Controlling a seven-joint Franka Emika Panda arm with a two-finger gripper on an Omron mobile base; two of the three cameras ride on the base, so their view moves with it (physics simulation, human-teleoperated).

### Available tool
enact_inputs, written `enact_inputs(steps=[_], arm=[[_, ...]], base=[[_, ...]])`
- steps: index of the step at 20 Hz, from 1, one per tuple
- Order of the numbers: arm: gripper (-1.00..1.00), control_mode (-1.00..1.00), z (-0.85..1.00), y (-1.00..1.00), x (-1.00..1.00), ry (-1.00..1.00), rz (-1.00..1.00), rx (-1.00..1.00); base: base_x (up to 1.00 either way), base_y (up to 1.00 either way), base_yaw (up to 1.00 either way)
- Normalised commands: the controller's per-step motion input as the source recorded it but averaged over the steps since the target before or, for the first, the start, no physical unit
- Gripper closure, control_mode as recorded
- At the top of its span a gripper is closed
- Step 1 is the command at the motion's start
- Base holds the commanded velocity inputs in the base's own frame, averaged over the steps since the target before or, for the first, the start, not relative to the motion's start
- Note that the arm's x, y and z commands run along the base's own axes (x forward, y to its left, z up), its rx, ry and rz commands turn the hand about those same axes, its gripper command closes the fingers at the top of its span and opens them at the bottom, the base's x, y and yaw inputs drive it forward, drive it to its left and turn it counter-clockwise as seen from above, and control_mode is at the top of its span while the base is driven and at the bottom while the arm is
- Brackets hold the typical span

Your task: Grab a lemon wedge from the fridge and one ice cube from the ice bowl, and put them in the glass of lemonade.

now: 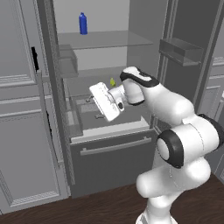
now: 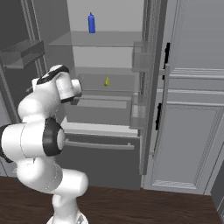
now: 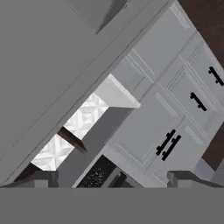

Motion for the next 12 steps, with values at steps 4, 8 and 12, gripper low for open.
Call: enact_inputs(steps=[4,8,12], arm=[[-1.0,-1.0,0.0,-0.76,-0.35,-0.18,0.0,-0.17],[-1.0,-1.0,0.03,-0.74,-0.28,-0.29,-0.07,-0.32],[-1.0,-1.0,0.25,-0.56,-0.29,-0.32,-0.1,-0.43]], base=[[0.0,0.0,0.0],[0.0,0.0,0.0],[0.0,0.0,0.0]])
